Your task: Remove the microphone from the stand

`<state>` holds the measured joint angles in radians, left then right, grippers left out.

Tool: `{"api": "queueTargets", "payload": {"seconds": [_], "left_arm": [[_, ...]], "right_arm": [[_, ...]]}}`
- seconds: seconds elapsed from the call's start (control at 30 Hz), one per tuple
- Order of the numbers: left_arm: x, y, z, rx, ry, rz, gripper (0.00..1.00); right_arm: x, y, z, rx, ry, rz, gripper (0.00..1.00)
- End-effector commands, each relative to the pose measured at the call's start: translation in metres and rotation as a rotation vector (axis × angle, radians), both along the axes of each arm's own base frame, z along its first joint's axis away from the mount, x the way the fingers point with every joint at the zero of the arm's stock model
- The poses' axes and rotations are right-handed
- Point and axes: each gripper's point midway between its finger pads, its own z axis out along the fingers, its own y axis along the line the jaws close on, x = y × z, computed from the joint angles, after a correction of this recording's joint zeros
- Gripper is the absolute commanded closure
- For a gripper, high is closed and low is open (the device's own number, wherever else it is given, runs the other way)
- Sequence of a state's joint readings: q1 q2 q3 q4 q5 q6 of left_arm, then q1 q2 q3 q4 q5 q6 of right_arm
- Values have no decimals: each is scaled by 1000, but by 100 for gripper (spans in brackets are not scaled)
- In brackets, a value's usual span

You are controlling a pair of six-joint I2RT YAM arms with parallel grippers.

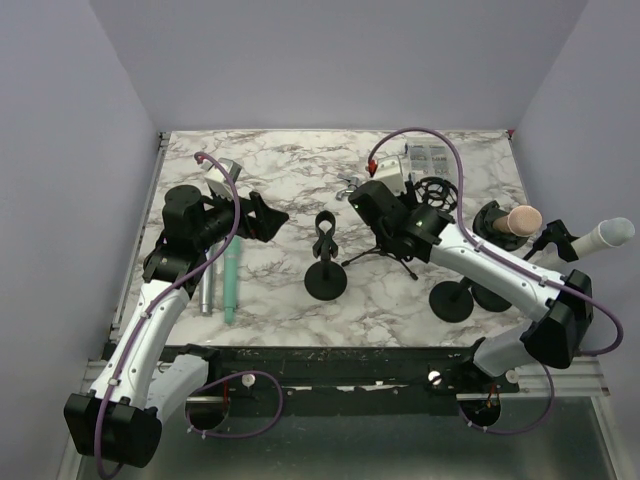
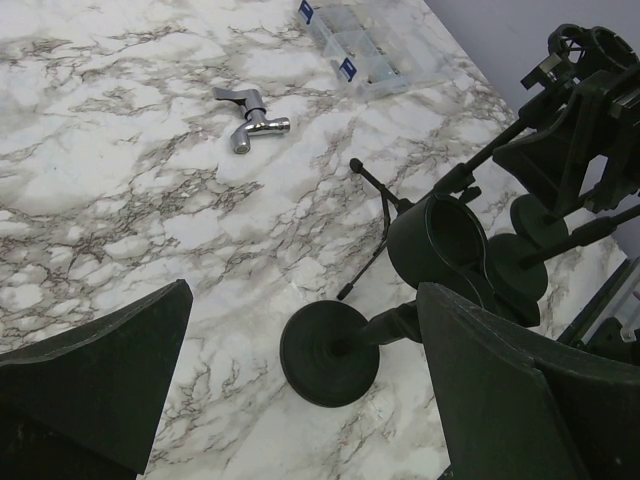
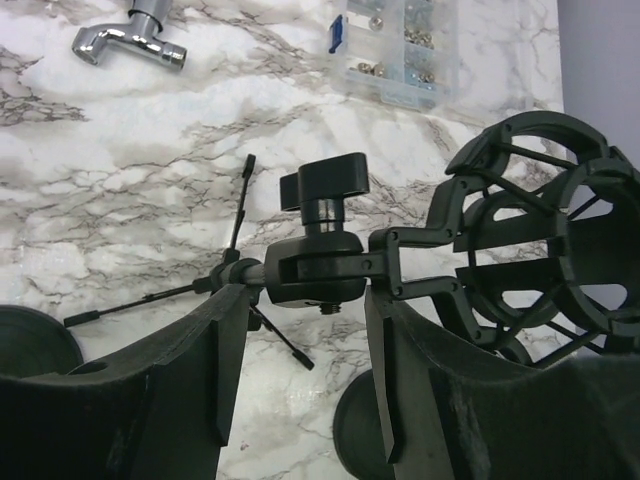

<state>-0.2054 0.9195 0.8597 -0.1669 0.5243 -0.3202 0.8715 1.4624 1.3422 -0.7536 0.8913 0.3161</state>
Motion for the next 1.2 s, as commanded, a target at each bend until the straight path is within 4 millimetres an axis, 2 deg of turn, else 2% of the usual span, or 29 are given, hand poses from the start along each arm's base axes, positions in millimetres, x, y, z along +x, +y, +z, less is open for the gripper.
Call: {"api": "queueTargets", "payload": {"seconds": [0.0,0.33,0.47,0.57,0.67,0.83,1.17], "left_arm": [[-3,-1,-5,16,2,-5,1],[-3,-2,-6,17,6,-11,2],[-4,-3,-6,18,7,-16,1],[-4,-3,-6,20,6,-16,1],[-5,-4,-5,23,2,-18,1],[-5,-4,-5,25,-2,-19,1],[-7,-5,-4,26,-4,-26,1]], "right_arm": [[-4,13,8,51,33,58,43],[-18,38,76,291,-11,205,43],[-16,38,96,319,-61,216,43],[-10,30,104,288,-103,172,47],[-4,26,106,252,-125,143,49],[4,23,95,199,-136,106,52],[7,18,53,117,-86,72,54]]}}
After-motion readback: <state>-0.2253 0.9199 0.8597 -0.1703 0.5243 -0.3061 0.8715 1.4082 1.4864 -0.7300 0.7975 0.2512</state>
